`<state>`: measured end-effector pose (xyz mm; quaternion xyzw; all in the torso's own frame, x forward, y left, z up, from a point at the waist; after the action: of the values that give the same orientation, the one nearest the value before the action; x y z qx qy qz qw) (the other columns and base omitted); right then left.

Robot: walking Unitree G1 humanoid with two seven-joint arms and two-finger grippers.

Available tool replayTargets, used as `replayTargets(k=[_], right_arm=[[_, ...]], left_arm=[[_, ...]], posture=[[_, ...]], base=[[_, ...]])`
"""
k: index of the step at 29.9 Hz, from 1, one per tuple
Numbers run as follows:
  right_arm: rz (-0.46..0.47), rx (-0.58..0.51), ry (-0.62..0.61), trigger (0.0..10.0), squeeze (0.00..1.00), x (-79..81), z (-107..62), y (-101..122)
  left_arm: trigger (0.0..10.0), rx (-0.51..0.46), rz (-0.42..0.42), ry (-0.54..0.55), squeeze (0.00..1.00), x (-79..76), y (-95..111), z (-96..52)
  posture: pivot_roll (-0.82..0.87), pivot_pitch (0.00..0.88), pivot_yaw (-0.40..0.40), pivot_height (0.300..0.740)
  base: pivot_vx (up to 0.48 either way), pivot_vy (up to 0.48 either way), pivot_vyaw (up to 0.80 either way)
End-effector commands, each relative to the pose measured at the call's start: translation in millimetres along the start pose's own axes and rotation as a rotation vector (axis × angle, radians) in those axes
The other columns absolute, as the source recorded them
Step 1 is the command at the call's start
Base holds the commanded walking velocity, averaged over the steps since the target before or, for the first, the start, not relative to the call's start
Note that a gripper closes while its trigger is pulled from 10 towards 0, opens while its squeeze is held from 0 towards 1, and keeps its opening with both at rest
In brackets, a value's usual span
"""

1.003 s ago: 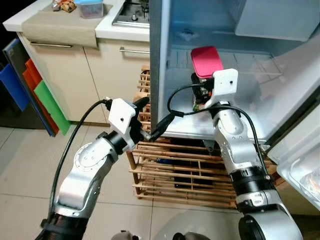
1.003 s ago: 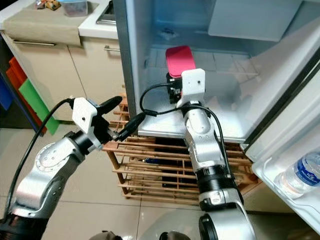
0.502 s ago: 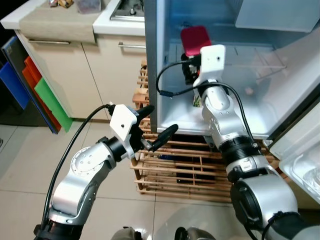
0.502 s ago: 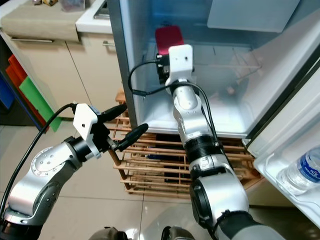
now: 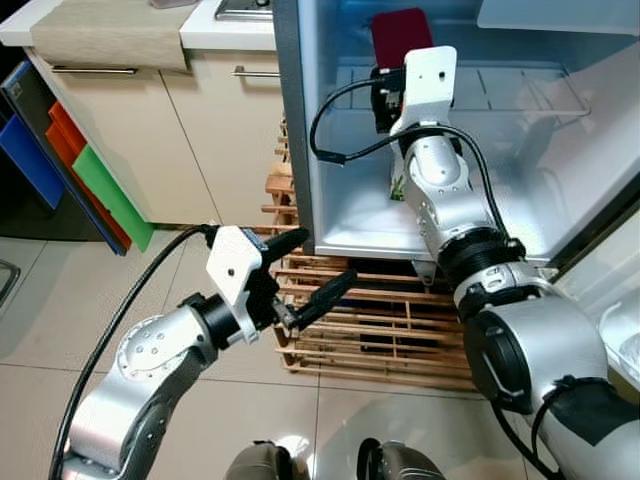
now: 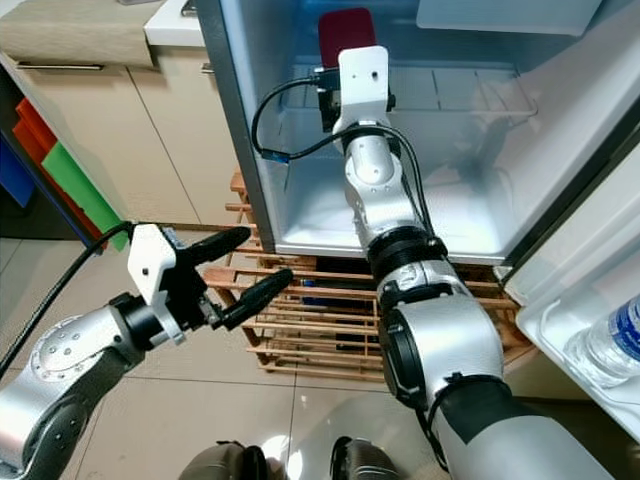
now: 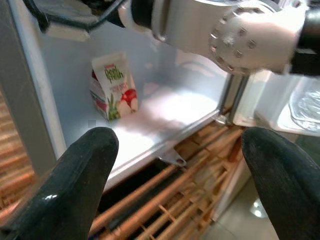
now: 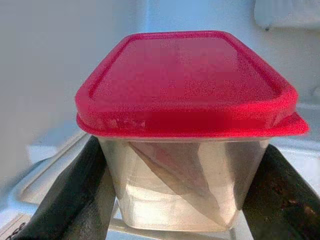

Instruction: Restocking fridge

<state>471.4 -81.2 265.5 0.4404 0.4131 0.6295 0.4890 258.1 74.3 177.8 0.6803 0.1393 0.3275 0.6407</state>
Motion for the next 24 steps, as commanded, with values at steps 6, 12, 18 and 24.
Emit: replayTargets(k=[6,12,18,24], right_arm=[[0.022,0.005,-0.006,10.0,0.0,9.4,8.6,11.7],[0.116,-0.012,-0.074,10.0,1.0,-3.8,12.4,21.1],[0.168,-0.016,-0.091,10.0,1.0,-9.9,14.2,25.3],[0.176,-0.018,-0.076,10.0,1.0,-6.1,15.7,28.7]], left_arm=[[10.0,0.025,-0.018,0.0,0.0,-6.1,0.4,-7.5],[10.0,0.032,-0.031,0.011,0.0,-9.2,2.5,-9.7],[10.0,0.029,-0.046,0.016,0.0,-12.6,3.6,-7.0],[10.0,0.024,-0.045,0.022,0.0,-10.7,5.5,-4.7]], posture=[[0.22,0.203,0.058,0.74],[0.23,0.217,0.043,0.74],[0.22,0.227,0.032,0.74],[0.21,0.224,0.03,0.74]], base=[[0.0,0.0,0.0],[0.0,0.0,0.0],[0.0,0.0,0.0],[0.0,0.0,0.0]])
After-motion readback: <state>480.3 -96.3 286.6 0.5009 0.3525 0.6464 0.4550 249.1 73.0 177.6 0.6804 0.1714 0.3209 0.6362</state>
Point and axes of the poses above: a point about 5 cm out from each wrist's last joint towards the gripper, its own z axis pointing out of the wrist towards the gripper, its own y axis along the axis of the wrist's last joint, x = y × z, the point moved 6 cm from there along z, pointing out of the wrist towards the gripper, and after that the axes turned 15 degrees about z, right-handed, at the moved point
